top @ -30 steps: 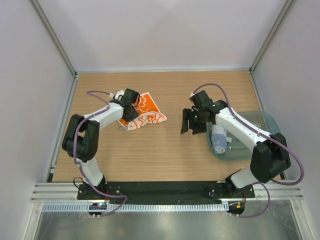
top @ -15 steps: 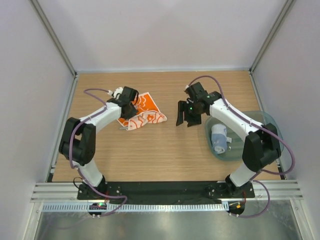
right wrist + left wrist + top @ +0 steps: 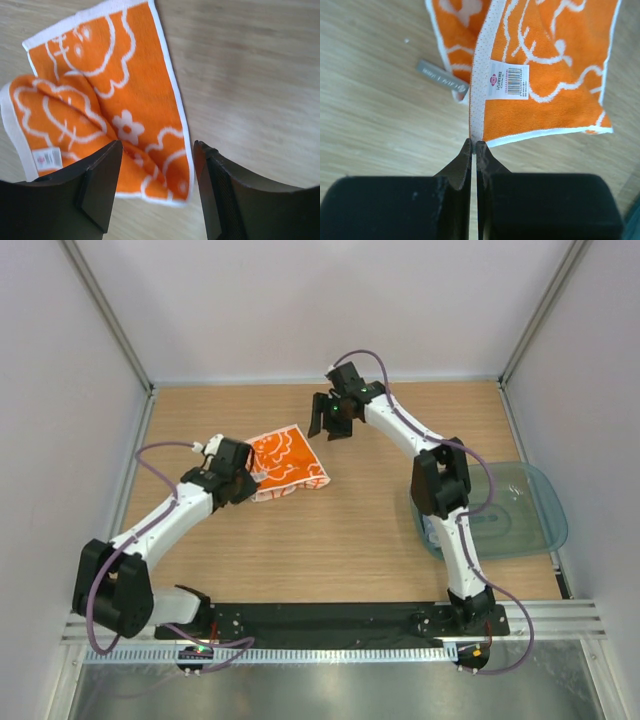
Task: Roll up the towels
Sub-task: Flatten the towel
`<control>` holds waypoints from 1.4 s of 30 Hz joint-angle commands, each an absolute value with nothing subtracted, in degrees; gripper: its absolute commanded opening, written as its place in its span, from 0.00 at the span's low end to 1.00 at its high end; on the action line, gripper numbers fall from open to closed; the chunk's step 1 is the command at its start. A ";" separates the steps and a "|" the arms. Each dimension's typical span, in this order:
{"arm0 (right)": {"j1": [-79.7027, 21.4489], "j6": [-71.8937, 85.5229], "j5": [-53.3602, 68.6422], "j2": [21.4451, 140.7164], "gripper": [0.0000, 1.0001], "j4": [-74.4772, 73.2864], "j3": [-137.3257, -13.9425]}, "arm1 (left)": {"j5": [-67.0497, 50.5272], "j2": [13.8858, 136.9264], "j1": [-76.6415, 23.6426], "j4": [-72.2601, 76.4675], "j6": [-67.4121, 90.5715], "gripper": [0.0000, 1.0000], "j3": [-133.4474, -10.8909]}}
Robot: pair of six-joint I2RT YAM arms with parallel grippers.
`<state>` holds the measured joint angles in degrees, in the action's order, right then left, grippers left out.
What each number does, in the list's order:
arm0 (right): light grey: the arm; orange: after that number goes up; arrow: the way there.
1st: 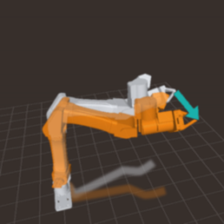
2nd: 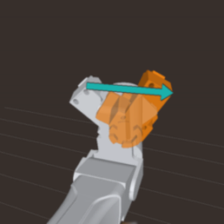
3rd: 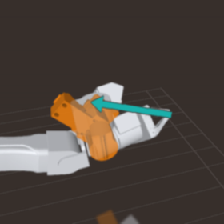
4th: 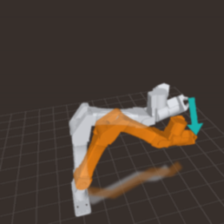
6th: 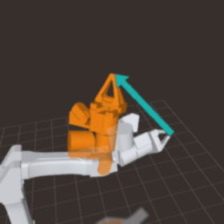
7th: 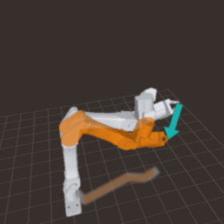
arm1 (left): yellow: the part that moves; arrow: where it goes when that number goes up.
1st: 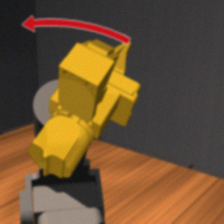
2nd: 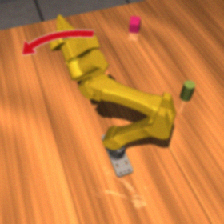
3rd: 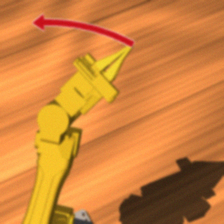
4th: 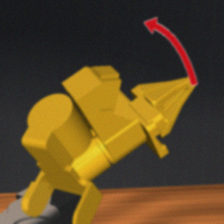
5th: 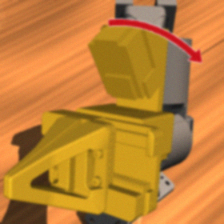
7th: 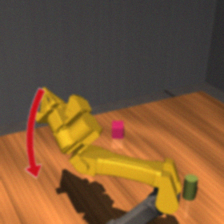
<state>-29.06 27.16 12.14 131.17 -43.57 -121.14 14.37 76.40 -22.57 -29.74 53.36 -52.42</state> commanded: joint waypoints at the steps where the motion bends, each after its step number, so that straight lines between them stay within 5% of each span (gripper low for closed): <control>1: -29.79 29.26 15.28 137.17 0.66 -38.70 -129.27 | 13.01 72.34 -22.33 -31.38 53.00 0.00 -49.40; 28: -32.34 39.65 16.36 155.04 0.58 -23.53 -133.68 | 7.74 42.54 -23.38 -48.52 57.65 0.00 -36.74; 32: -32.43 37.27 8.81 151.55 0.51 -29.52 -129.92 | 7.91 42.36 -23.29 -48.78 57.48 0.00 -36.91; 42: -32.26 35.68 1.15 139.41 0.53 -26.98 -113.12 | 7.65 41.22 -23.64 -49.92 58.01 0.00 -37.53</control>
<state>-32.49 38.11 6.87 140.94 -20.16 -116.14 8.27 42.22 -23.31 -48.60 57.06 -36.97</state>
